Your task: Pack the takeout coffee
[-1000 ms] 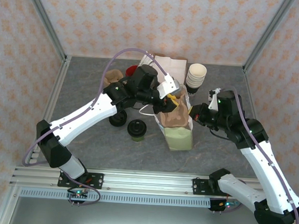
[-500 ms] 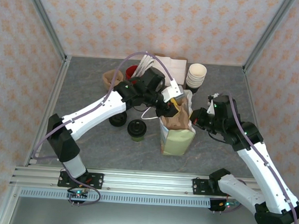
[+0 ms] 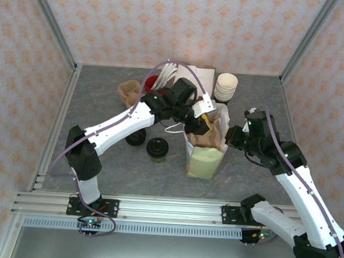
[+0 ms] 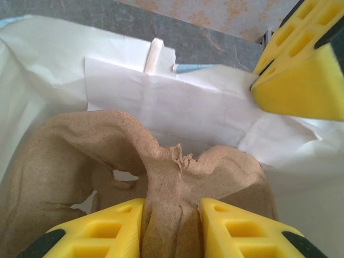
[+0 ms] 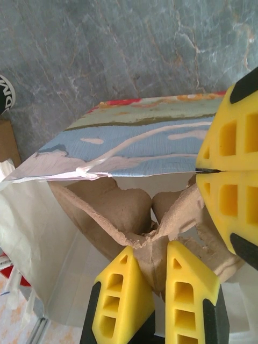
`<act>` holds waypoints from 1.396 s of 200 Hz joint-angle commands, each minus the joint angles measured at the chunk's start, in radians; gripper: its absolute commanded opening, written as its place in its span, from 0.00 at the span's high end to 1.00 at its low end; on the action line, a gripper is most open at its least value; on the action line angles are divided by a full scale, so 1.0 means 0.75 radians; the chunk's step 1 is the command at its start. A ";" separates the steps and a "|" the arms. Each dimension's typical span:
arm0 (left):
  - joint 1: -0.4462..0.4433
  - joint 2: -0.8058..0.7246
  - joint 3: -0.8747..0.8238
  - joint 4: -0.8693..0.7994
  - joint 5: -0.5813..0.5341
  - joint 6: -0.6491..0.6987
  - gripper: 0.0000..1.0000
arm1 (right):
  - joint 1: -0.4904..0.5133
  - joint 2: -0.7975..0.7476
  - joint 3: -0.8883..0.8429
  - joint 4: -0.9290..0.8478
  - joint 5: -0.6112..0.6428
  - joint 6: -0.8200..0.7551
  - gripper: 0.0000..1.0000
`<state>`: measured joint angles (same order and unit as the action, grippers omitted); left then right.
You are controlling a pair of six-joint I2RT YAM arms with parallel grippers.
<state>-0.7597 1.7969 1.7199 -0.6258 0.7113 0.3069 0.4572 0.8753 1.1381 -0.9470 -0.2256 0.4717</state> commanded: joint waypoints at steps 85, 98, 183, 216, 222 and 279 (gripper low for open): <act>-0.032 0.093 0.025 -0.101 0.016 0.081 0.69 | -0.003 0.019 0.053 -0.069 0.103 -0.081 1.00; -0.037 0.104 0.029 -0.100 0.016 0.080 0.69 | -0.003 0.021 0.048 -0.069 0.100 -0.083 1.00; -0.063 0.191 0.048 -0.143 -0.029 0.109 0.69 | -0.003 0.016 0.061 -0.099 0.135 -0.105 1.00; -0.065 0.199 0.054 -0.136 -0.022 0.099 0.65 | -0.003 0.022 0.060 -0.135 0.171 -0.122 1.00; -0.065 0.199 0.056 -0.134 -0.021 0.097 0.64 | -0.004 0.019 0.058 -0.140 0.171 -0.123 1.00; -0.066 0.101 0.100 -0.090 -0.006 0.022 0.40 | -0.003 -0.007 0.038 -0.116 0.120 -0.116 1.00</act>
<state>-0.7986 1.9324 1.7500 -0.6918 0.6987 0.3504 0.4572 0.8864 1.1606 -1.0073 -0.1345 0.3981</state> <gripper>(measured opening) 0.576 0.041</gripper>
